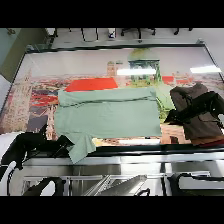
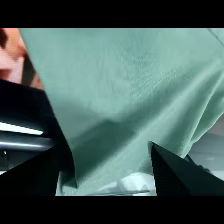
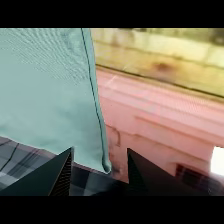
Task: Fold the shirts.
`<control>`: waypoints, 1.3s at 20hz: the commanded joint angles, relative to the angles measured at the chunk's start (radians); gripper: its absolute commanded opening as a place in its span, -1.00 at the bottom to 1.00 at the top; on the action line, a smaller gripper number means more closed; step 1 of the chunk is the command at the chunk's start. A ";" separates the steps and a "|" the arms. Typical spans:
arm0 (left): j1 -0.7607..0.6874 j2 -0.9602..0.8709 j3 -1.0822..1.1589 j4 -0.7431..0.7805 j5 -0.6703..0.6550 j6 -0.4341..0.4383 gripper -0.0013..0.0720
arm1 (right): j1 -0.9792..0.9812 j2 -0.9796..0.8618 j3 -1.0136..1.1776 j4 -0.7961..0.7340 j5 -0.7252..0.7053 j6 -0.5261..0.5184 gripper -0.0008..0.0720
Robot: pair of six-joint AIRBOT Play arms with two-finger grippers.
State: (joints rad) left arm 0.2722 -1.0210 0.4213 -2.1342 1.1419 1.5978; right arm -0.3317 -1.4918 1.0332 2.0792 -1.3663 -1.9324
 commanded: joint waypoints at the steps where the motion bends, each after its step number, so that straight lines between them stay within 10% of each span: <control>1: 0.004 -0.084 0.023 -0.040 -0.079 0.019 0.65 | 0.004 0.003 -0.017 0.021 0.011 -0.018 0.10; 5: 0.003 -0.213 0.120 -0.039 -0.071 0.029 0.64 | 0.003 0.003 -0.053 0.020 0.013 -0.022 0.10; 7: 0.003 -0.238 0.156 -0.039 -0.055 0.044 -0.79 | 0.003 0.003 -0.090 0.020 0.021 -0.021 0.10; 8: 0.003 -0.238 0.174 -0.039 -0.041 0.057 -0.91 | 0.003 0.003 -0.109 0.020 0.030 -0.021 0.10; 17: -0.060 -0.235 0.285 -0.038 0.042 0.070 -0.91 | 0.109 -0.061 -0.163 0.065 0.113 -0.037 0.09; 19: -0.100 -0.235 0.313 -0.033 0.054 0.070 -0.91 | 0.154 -0.065 -0.160 0.066 0.142 -0.043 -0.18; 21: -0.120 -0.232 0.378 0.012 0.122 0.070 -0.91 | 0.168 -0.063 -0.144 0.069 0.131 -0.059 -0.93; 26: -0.137 -0.064 0.491 0.264 0.277 -0.064 -0.92 | 0.084 0.024 -0.133 0.019 0.073 -0.016 -0.93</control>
State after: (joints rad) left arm 0.1471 -1.1683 0.8658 -2.0140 1.3266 1.6093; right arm -0.2131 -1.5127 0.8951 2.1124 -1.2400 -1.9831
